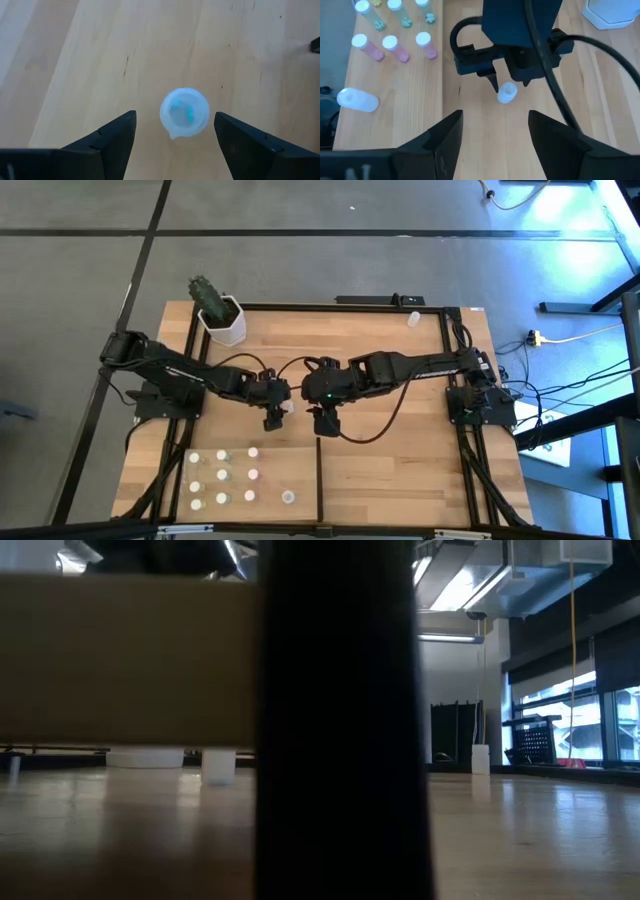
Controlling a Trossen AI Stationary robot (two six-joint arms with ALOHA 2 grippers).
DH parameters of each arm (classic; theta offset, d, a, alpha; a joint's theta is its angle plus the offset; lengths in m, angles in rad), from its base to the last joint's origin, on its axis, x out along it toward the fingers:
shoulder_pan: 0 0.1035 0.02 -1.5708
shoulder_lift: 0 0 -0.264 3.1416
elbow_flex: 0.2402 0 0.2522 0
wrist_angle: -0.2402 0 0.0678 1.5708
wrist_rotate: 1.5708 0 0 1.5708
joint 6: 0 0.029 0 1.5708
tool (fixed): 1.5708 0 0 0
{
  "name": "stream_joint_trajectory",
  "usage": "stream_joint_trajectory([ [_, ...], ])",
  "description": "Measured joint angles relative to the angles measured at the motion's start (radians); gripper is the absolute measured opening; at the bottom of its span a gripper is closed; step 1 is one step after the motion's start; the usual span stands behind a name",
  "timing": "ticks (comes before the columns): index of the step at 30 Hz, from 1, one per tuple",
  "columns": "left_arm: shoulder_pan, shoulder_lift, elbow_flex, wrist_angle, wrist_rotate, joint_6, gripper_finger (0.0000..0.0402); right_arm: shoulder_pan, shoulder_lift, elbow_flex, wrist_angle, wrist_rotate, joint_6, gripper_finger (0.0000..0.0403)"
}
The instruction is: Pick and place medicine bottles onto shelf by color
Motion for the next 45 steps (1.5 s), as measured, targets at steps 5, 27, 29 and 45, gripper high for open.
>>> stream_joint_trajectory([
  [5,0.0,0.048,0.0,0.046,0.0,0.004,0.0263,-0.001,0.0,0.0,-0.009,0.0,-0.001,0.0226],
  [27,-0.002,0.064,0.0,0.046,-0.003,-0.01,0.0219,-0.008,0.0,0.0,-0.021,0.001,0.005,0.0226],
  [29,-0.002,0.064,0.0,0.046,-0.003,-0.01,0.0192,-0.008,0.0,0.0,-0.021,0.001,0.007,0.0226],
  [45,-0.036,-0.001,0.02,-0.023,0.035,-0.072,0.011,-0.008,0.001,0.0,-0.055,0.001,0.024,0.0226],
])
